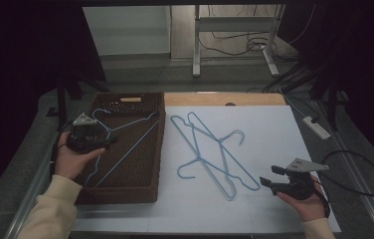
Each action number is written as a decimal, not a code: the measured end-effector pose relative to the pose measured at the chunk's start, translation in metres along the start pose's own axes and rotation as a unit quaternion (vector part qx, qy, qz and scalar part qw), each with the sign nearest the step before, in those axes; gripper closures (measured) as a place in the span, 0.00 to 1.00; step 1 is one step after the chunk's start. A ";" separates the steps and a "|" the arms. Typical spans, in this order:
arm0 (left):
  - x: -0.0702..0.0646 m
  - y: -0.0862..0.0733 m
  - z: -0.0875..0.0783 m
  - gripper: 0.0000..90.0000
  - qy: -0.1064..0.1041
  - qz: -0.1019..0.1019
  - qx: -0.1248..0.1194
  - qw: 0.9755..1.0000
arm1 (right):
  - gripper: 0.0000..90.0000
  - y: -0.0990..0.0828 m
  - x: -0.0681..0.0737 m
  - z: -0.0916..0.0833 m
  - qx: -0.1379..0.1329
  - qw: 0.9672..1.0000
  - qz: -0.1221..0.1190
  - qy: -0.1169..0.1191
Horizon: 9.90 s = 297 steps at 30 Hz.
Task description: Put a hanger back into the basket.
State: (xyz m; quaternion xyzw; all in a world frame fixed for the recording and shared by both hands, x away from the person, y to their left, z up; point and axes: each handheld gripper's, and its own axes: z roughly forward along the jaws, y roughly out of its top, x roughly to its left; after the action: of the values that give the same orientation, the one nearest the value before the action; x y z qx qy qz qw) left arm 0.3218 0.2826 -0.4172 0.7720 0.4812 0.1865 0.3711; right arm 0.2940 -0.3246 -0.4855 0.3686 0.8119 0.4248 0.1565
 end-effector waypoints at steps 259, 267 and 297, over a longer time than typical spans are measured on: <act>-0.245 0.008 0.142 0.42 -0.174 0.168 0.106 0.964 | 0.97 0.005 0.053 0.008 0.121 0.982 -0.144 0.031; -0.250 0.011 0.161 0.47 -0.184 0.209 0.127 0.952 | 0.97 0.005 0.053 0.008 0.119 0.982 -0.145 0.033; -0.251 0.012 0.187 0.85 -0.178 0.256 0.160 0.937 | 0.97 0.006 0.053 0.007 0.114 0.983 -0.143 0.034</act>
State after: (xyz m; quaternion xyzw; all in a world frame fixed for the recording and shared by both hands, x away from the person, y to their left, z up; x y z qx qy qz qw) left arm 0.3323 -0.0152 -0.5132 0.9389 0.2166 0.0557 0.2617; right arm 0.2648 -0.2801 -0.4815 0.2498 0.9040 0.3152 0.1449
